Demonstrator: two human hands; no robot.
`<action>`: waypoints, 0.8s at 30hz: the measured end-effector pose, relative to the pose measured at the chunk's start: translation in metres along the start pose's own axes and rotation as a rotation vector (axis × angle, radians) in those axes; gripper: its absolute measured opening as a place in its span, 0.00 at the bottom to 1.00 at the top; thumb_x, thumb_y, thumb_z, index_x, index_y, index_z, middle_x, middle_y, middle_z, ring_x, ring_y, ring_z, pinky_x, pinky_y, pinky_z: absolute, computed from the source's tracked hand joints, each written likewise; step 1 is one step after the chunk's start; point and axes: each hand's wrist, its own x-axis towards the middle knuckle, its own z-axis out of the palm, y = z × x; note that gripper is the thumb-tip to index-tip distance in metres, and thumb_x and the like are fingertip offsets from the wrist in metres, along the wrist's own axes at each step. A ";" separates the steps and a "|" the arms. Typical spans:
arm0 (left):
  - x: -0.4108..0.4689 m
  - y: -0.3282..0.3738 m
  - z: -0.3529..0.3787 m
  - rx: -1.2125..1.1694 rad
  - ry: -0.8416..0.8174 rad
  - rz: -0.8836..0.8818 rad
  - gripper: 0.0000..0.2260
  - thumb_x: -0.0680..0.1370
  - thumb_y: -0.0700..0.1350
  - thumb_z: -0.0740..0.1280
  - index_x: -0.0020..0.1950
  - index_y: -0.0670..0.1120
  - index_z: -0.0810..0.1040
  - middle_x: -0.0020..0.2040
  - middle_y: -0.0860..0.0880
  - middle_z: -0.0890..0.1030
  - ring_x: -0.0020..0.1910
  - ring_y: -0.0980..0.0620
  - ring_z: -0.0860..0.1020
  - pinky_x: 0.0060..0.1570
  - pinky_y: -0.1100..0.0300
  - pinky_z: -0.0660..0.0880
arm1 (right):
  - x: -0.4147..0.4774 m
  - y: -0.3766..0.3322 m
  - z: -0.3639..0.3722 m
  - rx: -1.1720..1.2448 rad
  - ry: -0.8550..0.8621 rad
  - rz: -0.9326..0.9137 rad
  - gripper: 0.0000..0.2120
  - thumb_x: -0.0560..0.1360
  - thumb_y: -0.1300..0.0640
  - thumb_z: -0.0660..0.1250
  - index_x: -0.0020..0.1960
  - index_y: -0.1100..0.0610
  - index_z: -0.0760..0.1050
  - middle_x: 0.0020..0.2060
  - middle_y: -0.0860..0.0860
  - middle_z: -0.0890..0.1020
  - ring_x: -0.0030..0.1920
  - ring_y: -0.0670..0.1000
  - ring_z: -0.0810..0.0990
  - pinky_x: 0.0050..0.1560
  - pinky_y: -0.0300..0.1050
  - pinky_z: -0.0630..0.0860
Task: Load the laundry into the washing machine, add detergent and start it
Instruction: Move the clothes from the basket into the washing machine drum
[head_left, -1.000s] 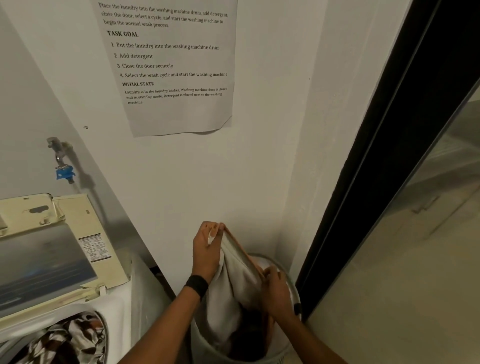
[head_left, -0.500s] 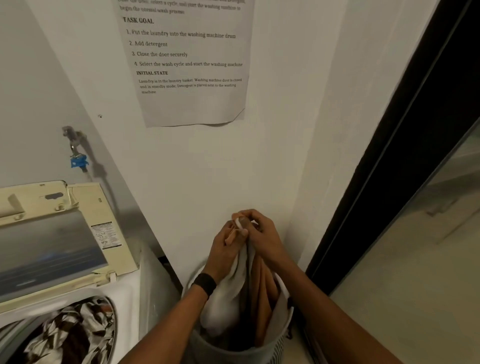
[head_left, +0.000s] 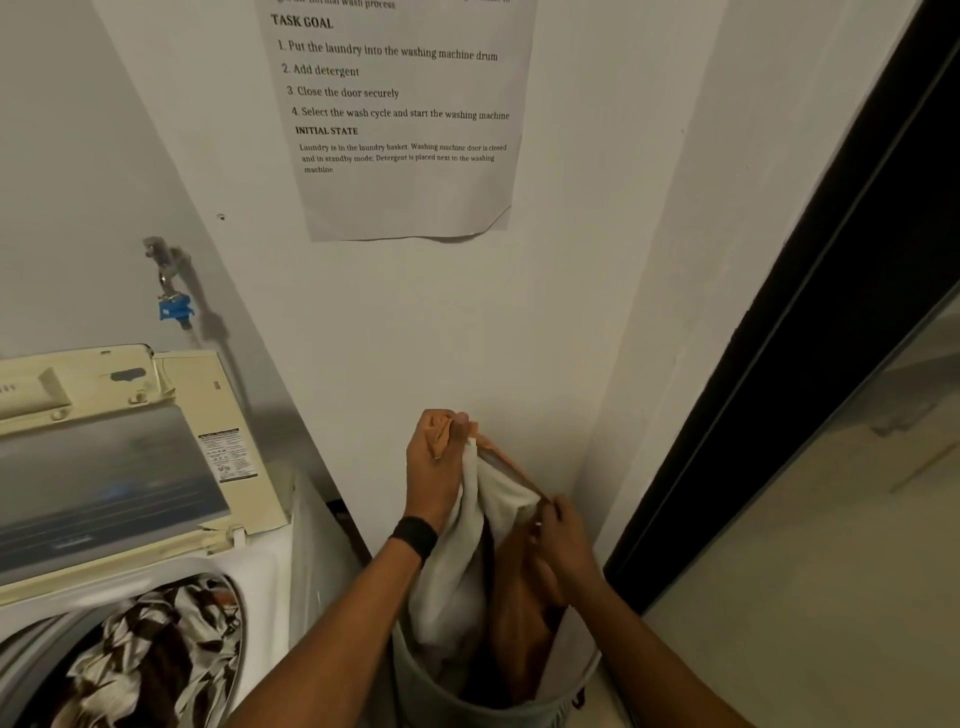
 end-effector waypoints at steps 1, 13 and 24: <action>0.000 -0.002 -0.002 0.015 -0.011 0.007 0.14 0.82 0.49 0.69 0.54 0.37 0.76 0.45 0.50 0.81 0.44 0.58 0.80 0.49 0.64 0.76 | 0.003 -0.015 -0.002 0.182 0.015 0.059 0.10 0.84 0.51 0.57 0.50 0.52 0.75 0.48 0.56 0.82 0.54 0.60 0.81 0.59 0.62 0.79; -0.007 -0.018 -0.005 0.133 -0.352 -0.093 0.22 0.71 0.43 0.81 0.63 0.46 0.79 0.56 0.50 0.84 0.56 0.53 0.83 0.54 0.61 0.80 | 0.005 -0.106 -0.013 0.159 -0.073 -0.466 0.07 0.80 0.55 0.70 0.44 0.56 0.82 0.40 0.50 0.85 0.45 0.52 0.83 0.48 0.44 0.80; 0.002 0.000 -0.010 0.136 -0.071 0.041 0.03 0.78 0.31 0.68 0.49 0.37 0.77 0.44 0.46 0.80 0.42 0.56 0.78 0.45 0.65 0.76 | -0.013 -0.003 0.002 -0.362 -0.105 -0.267 0.05 0.83 0.49 0.63 0.56 0.49 0.72 0.48 0.46 0.79 0.49 0.50 0.80 0.48 0.45 0.75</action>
